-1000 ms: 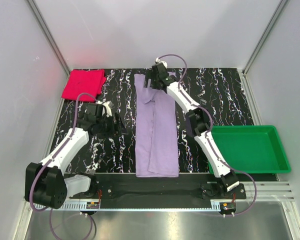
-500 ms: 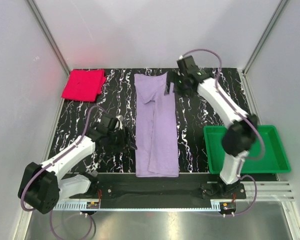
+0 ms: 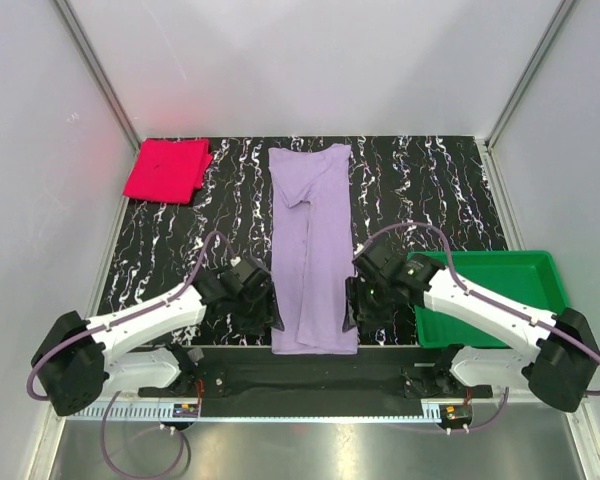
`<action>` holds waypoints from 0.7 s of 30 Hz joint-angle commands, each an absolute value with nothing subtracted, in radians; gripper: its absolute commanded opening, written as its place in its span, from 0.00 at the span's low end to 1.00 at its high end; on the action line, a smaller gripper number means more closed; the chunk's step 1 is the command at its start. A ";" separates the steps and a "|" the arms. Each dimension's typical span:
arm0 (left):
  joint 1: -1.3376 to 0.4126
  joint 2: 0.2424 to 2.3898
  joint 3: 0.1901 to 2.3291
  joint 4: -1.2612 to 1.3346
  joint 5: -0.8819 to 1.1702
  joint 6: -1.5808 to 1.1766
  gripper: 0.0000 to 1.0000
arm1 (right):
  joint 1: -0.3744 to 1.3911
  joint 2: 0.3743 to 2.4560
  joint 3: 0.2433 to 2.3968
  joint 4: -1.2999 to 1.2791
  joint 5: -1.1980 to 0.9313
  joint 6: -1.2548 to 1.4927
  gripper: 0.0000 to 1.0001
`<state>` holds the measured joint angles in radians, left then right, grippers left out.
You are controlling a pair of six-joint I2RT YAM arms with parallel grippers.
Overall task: Fold and stack the t-shirts
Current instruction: Fold the tshirt
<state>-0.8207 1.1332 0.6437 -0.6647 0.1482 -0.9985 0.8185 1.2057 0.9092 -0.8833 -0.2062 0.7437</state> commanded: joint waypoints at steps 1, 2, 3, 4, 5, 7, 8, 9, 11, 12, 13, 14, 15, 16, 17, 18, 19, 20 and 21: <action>-0.851 1.137 0.635 -0.664 0.072 -1.083 0.58 | 0.892 1.173 0.838 -0.793 -0.212 0.891 0.58; -0.854 1.135 0.632 -0.664 0.061 -1.086 0.57 | 0.900 1.187 0.818 -0.787 -0.207 0.900 0.57; -0.854 1.134 0.627 -0.664 0.058 -1.092 0.57 | 0.907 1.198 0.809 -0.785 -0.187 0.923 0.56; -0.854 1.134 0.626 -0.661 0.054 -1.092 0.56 | 0.916 1.207 0.802 -0.788 -0.175 0.939 0.52; -0.856 1.135 0.626 -0.657 0.054 -1.092 0.56 | 0.920 1.233 0.787 -0.788 -0.166 0.949 0.48; -0.856 1.146 0.624 -0.646 0.060 -1.092 0.55 | 0.930 1.261 0.770 -0.775 -0.140 0.977 0.45; -0.854 1.163 0.624 -0.643 0.064 -1.091 0.55 | 0.936 1.282 0.758 -0.770 -0.134 0.985 0.45; -0.854 1.170 0.624 -0.640 0.066 -1.089 0.54 | 0.939 1.290 0.755 -0.762 -0.120 0.992 0.43; -0.854 1.192 0.626 -0.638 0.072 -1.088 0.54 | 0.945 1.302 0.750 -0.752 -0.106 1.005 0.43; -0.854 1.196 0.626 -0.641 0.074 -1.089 0.54 | 0.946 1.308 0.749 -0.747 -0.101 1.009 0.42; -0.856 1.200 0.626 -0.646 0.071 -1.091 0.53 | 0.946 1.313 0.749 -0.750 -0.098 1.014 0.42; -0.856 1.201 0.626 -0.649 0.061 -1.092 0.52 | 0.946 1.333 0.752 -0.750 -0.094 1.014 0.43; -0.856 1.201 0.624 -0.655 0.060 -1.094 0.52 | 0.946 1.342 0.755 -0.752 -0.089 1.005 0.43; -0.857 1.201 0.623 -0.660 0.057 -1.092 0.52 | 0.946 1.351 0.758 -0.758 -0.081 1.003 0.43; -0.856 1.203 0.620 -0.660 0.055 -1.092 0.52 | 0.948 1.364 0.759 -0.756 -0.069 0.999 0.43; -0.856 1.206 0.617 -0.647 0.058 -1.094 0.52 | 0.948 1.368 0.759 -0.755 -0.063 0.999 0.43; -0.856 1.207 0.611 -0.640 0.064 -1.092 0.53 | 0.950 1.377 0.761 -0.747 -0.058 0.996 0.44; -0.856 1.212 0.603 -0.634 0.074 -1.094 0.53 | 0.950 1.385 0.762 -0.744 -0.052 0.994 0.43; -0.856 1.224 0.601 -0.624 0.078 -1.097 0.53 | 0.948 1.391 0.764 -0.741 -0.045 0.991 0.43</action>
